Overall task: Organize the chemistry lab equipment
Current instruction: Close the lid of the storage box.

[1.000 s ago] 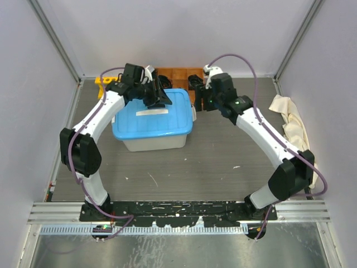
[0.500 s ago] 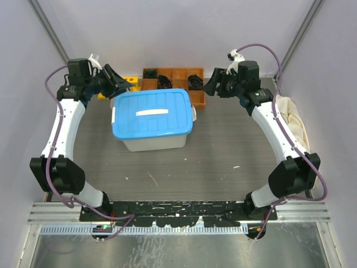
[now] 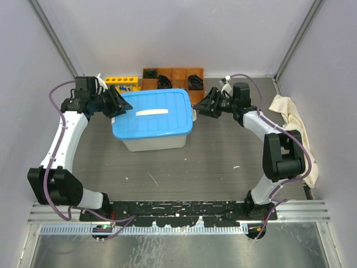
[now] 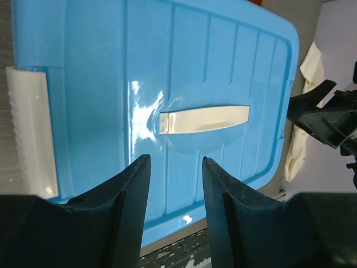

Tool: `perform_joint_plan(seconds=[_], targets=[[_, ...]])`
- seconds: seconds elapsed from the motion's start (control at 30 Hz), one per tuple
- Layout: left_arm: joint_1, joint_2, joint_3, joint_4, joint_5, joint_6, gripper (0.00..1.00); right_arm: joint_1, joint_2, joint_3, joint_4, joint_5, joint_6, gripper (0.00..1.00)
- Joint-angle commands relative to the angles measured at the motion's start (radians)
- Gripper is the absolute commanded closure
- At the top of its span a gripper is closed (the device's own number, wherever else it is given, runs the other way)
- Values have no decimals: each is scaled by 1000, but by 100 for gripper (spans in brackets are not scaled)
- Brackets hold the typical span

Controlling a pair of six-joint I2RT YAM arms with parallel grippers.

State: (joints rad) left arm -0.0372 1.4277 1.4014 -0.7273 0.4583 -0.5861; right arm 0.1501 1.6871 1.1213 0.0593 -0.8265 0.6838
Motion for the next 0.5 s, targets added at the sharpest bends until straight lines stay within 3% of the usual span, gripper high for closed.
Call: perform_joint_plan(seconds=[0.0,0.13,0.3,0.47], targets=[[16,-88,-71,6,-100,50,56,-20,-49,-38,198,-33,75,29],[106,-142,-164,87,-67,-23,51,-92,-66,-151,319,16,153,28],[232,-149,-190,129,-6,-62,47,-203,-89,-202,321,46,164,27],[391,-107,-159,124,15,-56,42,-291,-134,-149,144,154,47,1]])
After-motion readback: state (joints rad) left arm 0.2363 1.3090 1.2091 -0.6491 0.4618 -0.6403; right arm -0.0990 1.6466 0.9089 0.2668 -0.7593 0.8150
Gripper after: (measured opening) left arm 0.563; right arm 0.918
